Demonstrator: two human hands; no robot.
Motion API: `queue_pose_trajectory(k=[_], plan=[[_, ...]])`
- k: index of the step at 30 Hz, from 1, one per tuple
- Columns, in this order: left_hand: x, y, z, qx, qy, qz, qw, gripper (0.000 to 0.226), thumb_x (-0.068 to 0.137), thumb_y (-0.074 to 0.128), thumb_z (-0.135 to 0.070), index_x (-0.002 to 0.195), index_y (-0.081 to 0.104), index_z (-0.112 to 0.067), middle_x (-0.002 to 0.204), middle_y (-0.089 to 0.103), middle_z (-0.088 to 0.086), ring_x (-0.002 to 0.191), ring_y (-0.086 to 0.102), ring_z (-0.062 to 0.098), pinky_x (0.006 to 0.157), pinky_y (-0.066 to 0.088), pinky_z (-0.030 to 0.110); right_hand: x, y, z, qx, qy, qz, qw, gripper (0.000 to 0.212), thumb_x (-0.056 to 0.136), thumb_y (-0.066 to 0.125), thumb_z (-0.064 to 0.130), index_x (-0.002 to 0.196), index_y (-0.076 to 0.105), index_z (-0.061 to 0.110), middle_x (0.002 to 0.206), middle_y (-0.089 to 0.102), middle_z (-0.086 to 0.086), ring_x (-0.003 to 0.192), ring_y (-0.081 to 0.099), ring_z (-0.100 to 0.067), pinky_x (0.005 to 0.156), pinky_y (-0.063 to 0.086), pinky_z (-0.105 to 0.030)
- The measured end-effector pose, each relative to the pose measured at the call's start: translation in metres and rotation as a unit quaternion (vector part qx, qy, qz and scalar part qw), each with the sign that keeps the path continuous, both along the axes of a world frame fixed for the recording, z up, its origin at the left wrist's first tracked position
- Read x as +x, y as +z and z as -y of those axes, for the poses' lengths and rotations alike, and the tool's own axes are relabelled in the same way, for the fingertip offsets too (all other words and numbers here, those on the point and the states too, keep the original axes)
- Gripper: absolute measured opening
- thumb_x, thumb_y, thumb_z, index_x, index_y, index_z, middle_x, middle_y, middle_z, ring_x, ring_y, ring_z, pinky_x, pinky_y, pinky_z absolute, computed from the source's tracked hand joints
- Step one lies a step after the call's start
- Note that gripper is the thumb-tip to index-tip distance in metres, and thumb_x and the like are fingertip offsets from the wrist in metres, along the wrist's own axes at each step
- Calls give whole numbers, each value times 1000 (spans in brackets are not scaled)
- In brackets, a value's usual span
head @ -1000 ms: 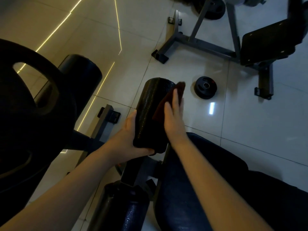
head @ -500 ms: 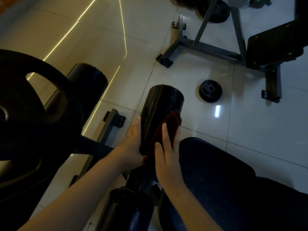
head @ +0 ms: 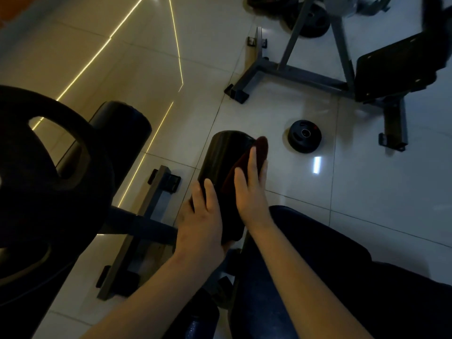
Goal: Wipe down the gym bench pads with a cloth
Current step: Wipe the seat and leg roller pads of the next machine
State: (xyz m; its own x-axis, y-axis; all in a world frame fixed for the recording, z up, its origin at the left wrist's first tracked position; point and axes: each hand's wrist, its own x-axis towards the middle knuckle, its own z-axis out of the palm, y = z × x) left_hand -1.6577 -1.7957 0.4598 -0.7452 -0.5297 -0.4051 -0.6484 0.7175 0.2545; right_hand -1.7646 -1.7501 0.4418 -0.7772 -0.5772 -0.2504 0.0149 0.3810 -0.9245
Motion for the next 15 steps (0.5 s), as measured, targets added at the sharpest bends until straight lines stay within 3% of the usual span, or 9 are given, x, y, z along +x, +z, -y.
queue_pose_trajectory(k=[2, 4, 6, 9, 11, 15], plan=[[-4, 3, -8, -37, -3, 31, 999, 131, 79, 72, -48, 136, -40, -8, 153, -26, 20, 143, 13, 38, 115, 28, 45, 23, -1, -15, -6, 12, -6, 1000, 59, 102, 33, 41, 144, -5, 59, 158, -18, 18, 136, 22, -1, 106, 42, -40], [-4, 2, -11, -52, -7, 55, 997, 131, 81, 69, -47, 133, -44, -5, 150, -30, 23, 143, 12, 38, 115, 27, 44, 43, -4, -27, -2, 22, -3, 1000, 55, 100, 30, 44, 142, -1, 61, 156, -21, 22, 136, 10, 9, 114, 32, -37], [-3, 0, -11, -57, -6, 59, 997, 127, 84, 65, -49, 133, -44, -4, 149, -31, 24, 143, 10, 38, 116, 26, 44, 54, -7, -32, 2, 22, 4, 1000, 51, 100, 27, 43, 137, 0, 66, 154, -23, 25, 139, -3, 7, 120, 20, -38], [-4, 1, -14, -68, 1, 62, 996, 128, 84, 65, -49, 131, -46, -4, 149, -30, 24, 140, 13, 38, 114, 29, 45, 40, -6, -21, -4, -2, 15, 1000, 55, 103, 31, 38, 136, -1, 68, 157, -19, 22, 139, 9, 0, 114, 29, -33], [-5, 3, -17, -78, -7, 73, 994, 128, 83, 63, -52, 133, -44, -3, 149, -30, 27, 137, 16, 40, 111, 31, 46, 20, -5, -7, -3, -20, 6, 1000, 57, 103, 33, 36, 141, -2, 61, 159, -15, 16, 136, 15, -4, 108, 34, -31], [-5, 5, -20, -84, -17, 76, 993, 123, 86, 57, -55, 134, -43, -2, 147, -32, 29, 136, 18, 42, 109, 31, 44, -21, -2, 20, 26, -48, 7, 998, 56, 103, 30, 41, 146, -4, 55, 161, -11, 7, 144, 19, -27, 113, 31, -50]])
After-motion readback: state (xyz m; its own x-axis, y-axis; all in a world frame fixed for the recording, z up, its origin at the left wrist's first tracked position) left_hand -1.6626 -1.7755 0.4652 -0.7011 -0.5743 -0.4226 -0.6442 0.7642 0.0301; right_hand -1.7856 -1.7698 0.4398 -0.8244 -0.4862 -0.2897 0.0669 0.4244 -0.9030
